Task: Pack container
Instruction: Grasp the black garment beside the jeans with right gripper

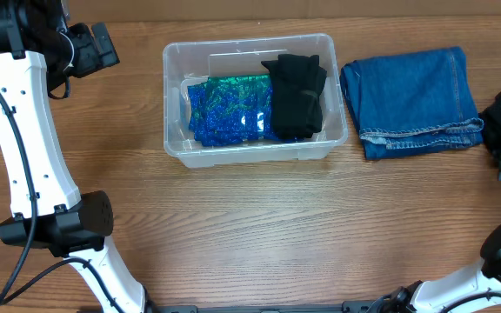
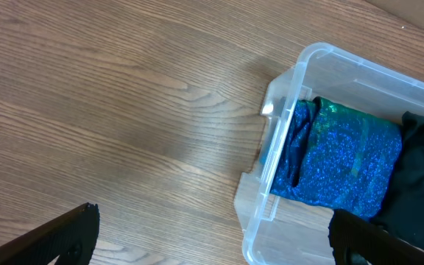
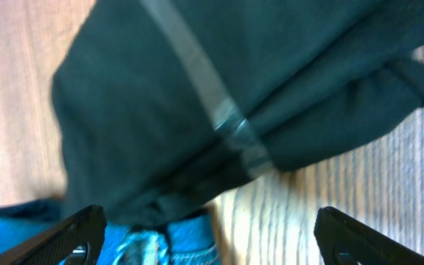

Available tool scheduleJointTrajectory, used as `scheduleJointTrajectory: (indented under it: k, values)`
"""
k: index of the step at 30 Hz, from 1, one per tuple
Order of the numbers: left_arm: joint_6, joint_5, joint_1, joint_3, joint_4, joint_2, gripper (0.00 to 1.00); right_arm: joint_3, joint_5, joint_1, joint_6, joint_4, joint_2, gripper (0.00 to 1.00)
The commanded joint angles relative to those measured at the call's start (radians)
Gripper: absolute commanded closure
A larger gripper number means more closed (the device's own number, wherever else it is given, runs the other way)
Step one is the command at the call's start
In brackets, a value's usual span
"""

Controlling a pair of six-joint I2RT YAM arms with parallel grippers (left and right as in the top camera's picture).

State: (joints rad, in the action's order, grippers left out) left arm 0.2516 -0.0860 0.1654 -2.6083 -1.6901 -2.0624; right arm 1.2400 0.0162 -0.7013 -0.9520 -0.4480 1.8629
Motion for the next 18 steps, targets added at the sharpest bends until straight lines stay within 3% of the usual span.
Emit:
scheduleJointTrajectory:
  k: [1, 8, 16, 18]
  values:
    - [-0.016, -0.008, -0.002, -0.002, 0.001, 0.035, 0.00, 0.024, 0.067, -0.010, -0.014, 0.024, 0.016, 0.07]
    - [-0.016, -0.008, -0.002, -0.002, 0.001, 0.035, 0.00, 0.024, 0.144, -0.024, -0.010, 0.059, 0.064, 0.09]
    - [-0.016, -0.008, -0.002, -0.002, 0.001, 0.035, 0.00, 0.024, 0.156, -0.053, 0.097, 0.110, 0.082, 0.25]
    - [-0.016, -0.008, -0.002, -0.002, 0.001, 0.035, 0.00, 0.024, 0.160, -0.053, 0.098, 0.110, 0.083, 0.34]
